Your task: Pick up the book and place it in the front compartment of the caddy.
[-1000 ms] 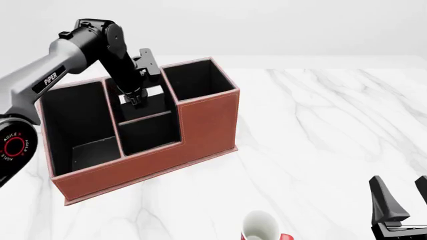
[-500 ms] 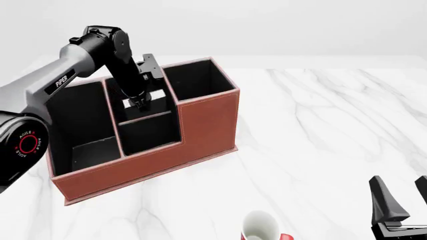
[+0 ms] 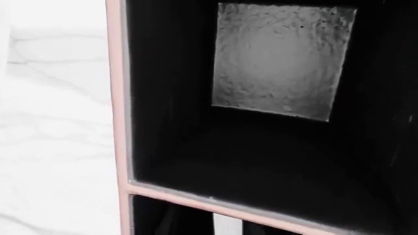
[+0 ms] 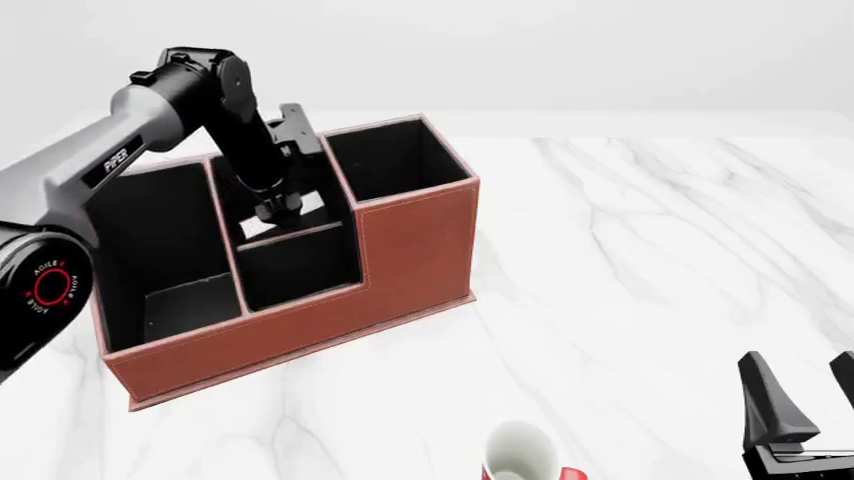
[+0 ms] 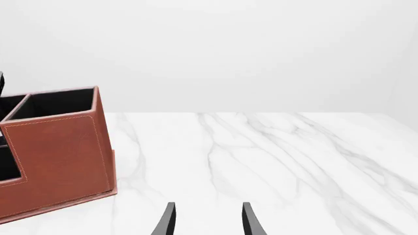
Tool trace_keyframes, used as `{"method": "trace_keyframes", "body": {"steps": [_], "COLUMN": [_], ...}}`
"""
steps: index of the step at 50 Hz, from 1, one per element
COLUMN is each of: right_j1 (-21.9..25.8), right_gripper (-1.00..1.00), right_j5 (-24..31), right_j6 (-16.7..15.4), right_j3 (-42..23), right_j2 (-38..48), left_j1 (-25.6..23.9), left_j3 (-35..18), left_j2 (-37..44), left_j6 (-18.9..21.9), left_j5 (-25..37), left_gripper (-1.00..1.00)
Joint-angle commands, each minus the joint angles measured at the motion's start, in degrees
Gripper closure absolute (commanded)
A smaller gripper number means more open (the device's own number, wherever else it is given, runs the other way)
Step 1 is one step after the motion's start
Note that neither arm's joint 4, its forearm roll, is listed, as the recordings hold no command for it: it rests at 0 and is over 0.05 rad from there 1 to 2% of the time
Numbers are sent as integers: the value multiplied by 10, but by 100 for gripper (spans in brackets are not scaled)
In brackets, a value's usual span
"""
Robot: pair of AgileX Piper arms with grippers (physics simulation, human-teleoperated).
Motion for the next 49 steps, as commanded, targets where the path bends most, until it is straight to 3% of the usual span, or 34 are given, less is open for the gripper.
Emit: {"method": "trace_keyframes", "body": {"steps": [1, 28, 38, 43, 49], "right_j1": [0, 0, 0, 0, 0], "right_gripper": [-100, -100, -100, -100, -100], "right_j5": [1, 1, 1, 1, 1], "right_j6": [0, 0, 0, 0, 0], "right_j3": [0, 0, 0, 0, 0], "right_j2": [-1, -1, -1, -1, -1], "left_j1": [20, 44, 7, 9, -10], "left_j3": [15, 135, 196, 249, 276], "left_j2": [-38, -217, -291, -365, -412], "left_j6": [16, 89, 80, 105, 93], "left_j5": [0, 0, 0, 0, 0], "left_gripper": [-100, -100, -100, -100, -100]}}
